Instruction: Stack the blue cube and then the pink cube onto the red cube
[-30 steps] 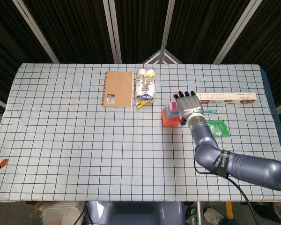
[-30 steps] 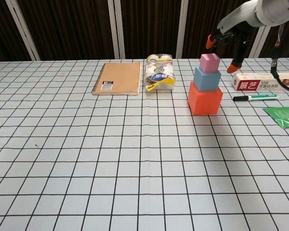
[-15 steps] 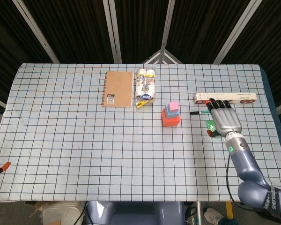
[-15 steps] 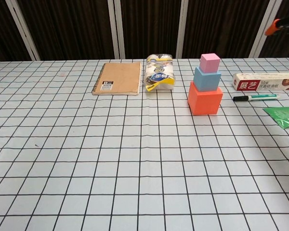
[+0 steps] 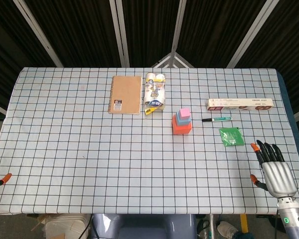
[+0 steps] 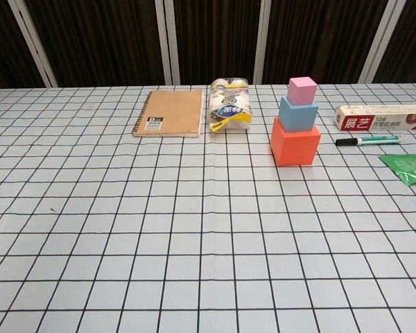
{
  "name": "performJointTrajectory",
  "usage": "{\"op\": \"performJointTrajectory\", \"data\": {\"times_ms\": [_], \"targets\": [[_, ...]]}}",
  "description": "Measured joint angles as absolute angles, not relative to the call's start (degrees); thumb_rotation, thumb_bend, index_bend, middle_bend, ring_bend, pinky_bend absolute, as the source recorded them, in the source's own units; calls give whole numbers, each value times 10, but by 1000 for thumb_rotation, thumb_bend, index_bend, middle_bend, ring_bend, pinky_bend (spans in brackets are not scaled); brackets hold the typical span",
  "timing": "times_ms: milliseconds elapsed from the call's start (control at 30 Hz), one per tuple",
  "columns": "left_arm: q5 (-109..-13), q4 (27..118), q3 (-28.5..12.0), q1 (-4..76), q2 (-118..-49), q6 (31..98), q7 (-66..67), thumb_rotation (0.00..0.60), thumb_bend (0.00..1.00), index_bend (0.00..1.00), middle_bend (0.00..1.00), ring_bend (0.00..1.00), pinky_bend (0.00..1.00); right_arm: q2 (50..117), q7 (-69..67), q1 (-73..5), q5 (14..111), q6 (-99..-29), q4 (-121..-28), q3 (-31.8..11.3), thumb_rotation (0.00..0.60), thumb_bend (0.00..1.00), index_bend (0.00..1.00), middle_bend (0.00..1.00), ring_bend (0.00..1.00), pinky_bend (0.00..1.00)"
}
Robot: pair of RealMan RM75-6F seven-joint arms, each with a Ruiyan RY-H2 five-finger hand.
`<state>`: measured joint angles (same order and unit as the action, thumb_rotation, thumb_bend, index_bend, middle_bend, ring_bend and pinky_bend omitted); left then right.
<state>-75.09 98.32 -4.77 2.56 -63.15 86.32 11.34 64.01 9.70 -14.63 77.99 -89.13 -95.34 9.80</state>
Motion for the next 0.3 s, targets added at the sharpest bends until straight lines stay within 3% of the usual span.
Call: {"op": "performJointTrajectory", "data": {"times_ms": [300], "targets": [[-767,980,-44,27,-631,862,107,600,129,84,0,0,0,654,160,-102,736,-914,-948,71,600,242,0,0,0,0]]}}
